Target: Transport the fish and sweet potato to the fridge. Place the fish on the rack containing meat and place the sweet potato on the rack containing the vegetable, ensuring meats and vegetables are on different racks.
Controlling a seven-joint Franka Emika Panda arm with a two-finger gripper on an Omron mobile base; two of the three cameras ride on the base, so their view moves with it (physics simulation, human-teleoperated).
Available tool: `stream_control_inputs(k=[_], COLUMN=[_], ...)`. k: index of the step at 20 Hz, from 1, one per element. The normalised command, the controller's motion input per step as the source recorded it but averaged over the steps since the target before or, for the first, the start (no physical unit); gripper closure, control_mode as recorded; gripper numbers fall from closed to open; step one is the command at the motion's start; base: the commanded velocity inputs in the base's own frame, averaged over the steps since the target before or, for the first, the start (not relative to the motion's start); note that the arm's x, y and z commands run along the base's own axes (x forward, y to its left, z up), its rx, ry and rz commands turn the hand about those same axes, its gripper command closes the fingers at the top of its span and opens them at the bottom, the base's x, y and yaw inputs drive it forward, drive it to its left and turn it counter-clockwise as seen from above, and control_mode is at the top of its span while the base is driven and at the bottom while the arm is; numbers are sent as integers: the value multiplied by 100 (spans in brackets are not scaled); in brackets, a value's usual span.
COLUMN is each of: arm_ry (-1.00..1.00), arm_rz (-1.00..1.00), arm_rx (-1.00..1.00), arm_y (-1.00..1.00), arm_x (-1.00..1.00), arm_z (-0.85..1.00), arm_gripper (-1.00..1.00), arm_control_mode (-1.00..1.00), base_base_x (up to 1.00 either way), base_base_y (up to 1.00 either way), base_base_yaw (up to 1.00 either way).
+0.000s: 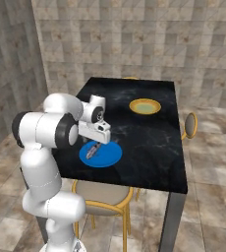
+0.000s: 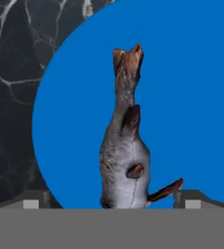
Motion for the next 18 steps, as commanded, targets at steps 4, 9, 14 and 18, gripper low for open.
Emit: stream_control_inputs(k=[4, 9, 14, 18], arm_ry=[0, 0, -1, 0], arm_rz=[0, 0, 0, -5], arm_rx=[5, 1, 1, 1], arm_y=[-8, -3, -13, -1], arm_x=[0, 1, 4, 7], arm_z=[-1, -13, 0, 0], arm_gripper=[-100, -100, -100, -100], arm_control_mode=[-100, -100, -100, -100], base_base_x=[0, 0, 0, 0], base_base_y=[0, 0, 0, 0], base_base_yaw=[0, 0, 0, 0])
